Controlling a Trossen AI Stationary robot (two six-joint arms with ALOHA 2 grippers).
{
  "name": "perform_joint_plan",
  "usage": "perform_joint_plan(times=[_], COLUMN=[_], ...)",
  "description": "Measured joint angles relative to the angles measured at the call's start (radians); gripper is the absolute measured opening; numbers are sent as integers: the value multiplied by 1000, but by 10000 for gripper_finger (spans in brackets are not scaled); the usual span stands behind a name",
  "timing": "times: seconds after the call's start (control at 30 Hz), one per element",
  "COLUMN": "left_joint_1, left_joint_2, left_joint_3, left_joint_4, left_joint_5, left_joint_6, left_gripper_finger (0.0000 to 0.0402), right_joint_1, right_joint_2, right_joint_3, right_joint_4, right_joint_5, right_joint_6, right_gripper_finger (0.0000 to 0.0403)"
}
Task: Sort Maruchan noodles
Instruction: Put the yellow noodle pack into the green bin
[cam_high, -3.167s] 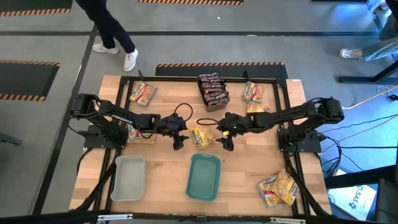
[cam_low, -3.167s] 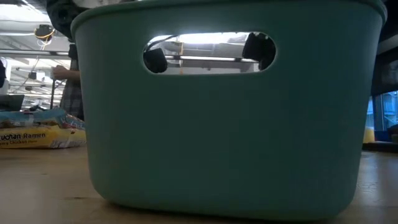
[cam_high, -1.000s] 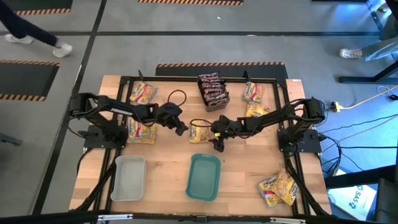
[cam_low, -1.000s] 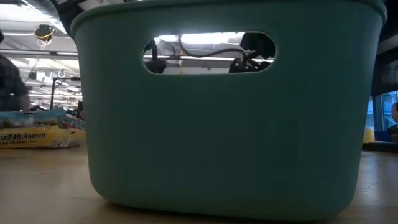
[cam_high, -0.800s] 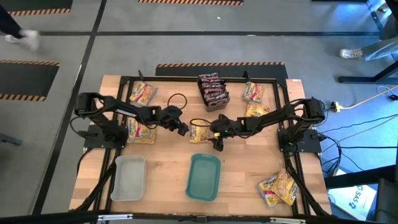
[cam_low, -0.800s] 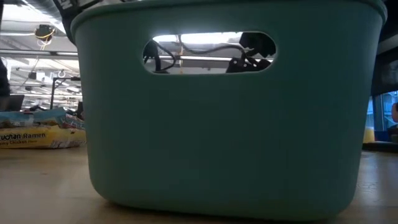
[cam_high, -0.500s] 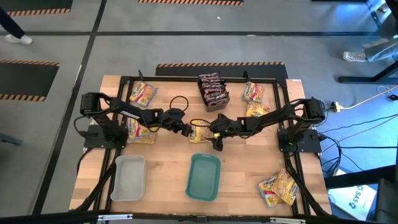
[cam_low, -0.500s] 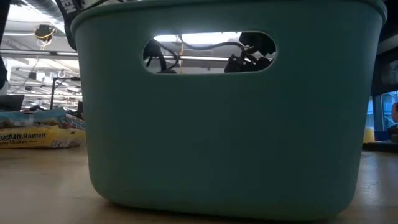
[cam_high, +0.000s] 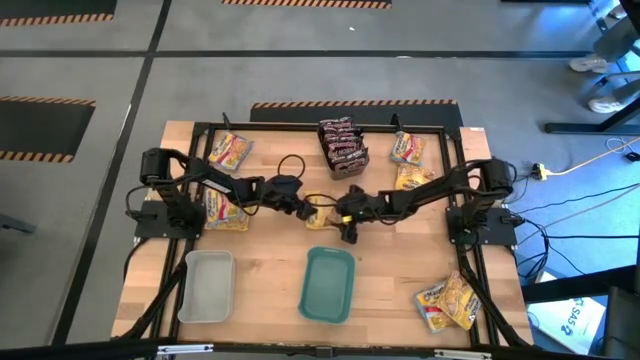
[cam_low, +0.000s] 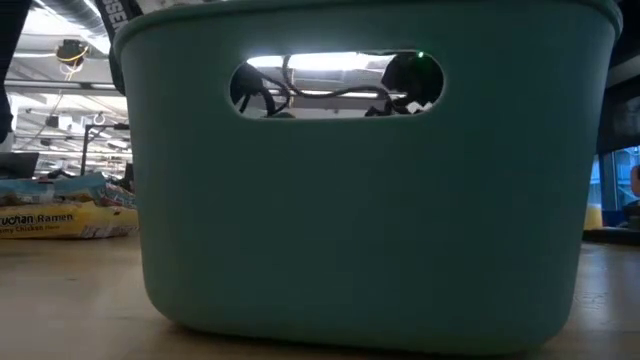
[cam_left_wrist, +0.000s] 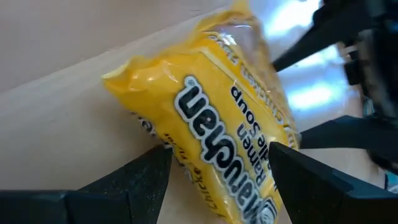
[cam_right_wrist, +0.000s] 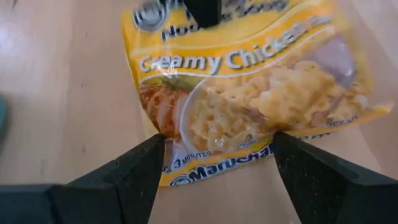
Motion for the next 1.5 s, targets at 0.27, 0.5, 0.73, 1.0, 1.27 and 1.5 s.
perform_joint_plan(times=[0.27, 0.5, 0.73, 1.0, 1.27, 1.5], left_joint_1=[-4, -3, -3, -18, -18, -41], left_joint_2=[0, 0, 0, -1, -51, -207], left_joint_3=[0, 0, 0, 0, 0, -1], left_joint_4=[66, 66, 67, 81, 48, -39], left_joint_5=[32, 12, 9, -32, 21, 16], left_joint_6=[44, 65, 109, 244, 441, 655], left_gripper_finger=[263, 258, 211, 166, 148, 148], right_joint_1=[1, 1, 0, 1, 3, 92], right_joint_2=[43, 43, 43, 41, -116, -312], right_joint_3=[0, 0, 0, 0, 2, 1], right_joint_4=[79, 110, 122, 119, -109, -370], right_joint_5=[-28, -28, -28, -3, -1, 74], right_joint_6=[6, 6, 6, 5, 7, 83], right_gripper_finger=[291, 291, 291, 291, 291, 291])
